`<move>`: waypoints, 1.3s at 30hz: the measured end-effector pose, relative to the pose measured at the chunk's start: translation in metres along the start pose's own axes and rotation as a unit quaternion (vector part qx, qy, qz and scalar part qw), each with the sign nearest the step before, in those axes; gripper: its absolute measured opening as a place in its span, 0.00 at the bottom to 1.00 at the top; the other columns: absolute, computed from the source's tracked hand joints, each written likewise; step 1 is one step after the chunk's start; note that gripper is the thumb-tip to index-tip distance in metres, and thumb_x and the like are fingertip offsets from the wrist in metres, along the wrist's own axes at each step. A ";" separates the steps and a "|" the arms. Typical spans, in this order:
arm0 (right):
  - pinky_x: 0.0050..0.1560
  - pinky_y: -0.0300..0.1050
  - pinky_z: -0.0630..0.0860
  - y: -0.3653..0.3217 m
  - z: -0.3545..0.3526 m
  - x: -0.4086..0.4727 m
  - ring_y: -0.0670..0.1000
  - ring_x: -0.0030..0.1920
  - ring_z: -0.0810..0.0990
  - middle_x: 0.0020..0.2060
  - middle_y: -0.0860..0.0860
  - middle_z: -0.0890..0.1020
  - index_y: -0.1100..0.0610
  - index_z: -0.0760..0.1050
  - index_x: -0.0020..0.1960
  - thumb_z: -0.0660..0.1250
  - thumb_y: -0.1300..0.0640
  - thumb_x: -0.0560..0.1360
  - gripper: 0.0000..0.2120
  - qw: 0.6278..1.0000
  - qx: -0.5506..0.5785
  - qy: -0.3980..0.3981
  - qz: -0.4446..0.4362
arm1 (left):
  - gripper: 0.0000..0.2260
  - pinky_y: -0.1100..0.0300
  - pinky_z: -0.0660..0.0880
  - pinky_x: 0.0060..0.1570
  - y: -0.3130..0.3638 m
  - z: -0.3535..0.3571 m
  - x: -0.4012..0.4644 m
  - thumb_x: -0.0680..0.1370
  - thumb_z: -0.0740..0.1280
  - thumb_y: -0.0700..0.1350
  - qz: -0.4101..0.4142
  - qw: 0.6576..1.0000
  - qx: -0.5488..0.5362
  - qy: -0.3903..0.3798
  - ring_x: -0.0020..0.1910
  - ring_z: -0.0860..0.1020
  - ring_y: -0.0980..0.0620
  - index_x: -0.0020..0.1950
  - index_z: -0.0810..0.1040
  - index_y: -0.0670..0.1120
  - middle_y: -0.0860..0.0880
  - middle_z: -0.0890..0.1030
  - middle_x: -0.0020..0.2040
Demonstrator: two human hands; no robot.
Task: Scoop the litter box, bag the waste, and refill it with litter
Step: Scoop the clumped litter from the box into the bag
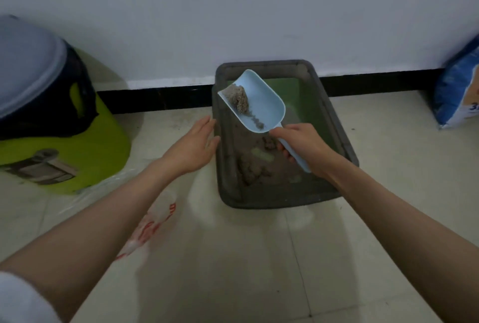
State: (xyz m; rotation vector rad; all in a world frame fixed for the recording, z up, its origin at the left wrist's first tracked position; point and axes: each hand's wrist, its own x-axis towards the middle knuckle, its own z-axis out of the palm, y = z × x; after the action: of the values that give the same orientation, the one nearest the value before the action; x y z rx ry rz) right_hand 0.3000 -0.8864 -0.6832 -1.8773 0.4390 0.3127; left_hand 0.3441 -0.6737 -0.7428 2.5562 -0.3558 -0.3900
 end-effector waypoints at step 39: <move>0.29 0.41 0.67 -0.031 0.133 -0.032 0.49 0.28 0.74 0.28 0.51 0.76 0.60 0.74 0.37 0.61 0.54 0.75 0.12 0.941 -0.295 -0.126 -0.106 | 0.25 0.54 0.55 0.71 -0.152 0.005 -0.145 0.78 0.61 0.40 -0.181 0.967 -0.070 0.163 0.74 0.58 0.44 0.74 0.57 0.38 0.39 0.61 0.74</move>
State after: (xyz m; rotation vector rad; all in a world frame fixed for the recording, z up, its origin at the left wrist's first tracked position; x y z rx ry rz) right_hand 0.2850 -0.7476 -0.6889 -2.4003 -0.0481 0.5769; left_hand 0.2344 -0.5033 -0.7985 2.4833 0.2556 -0.1117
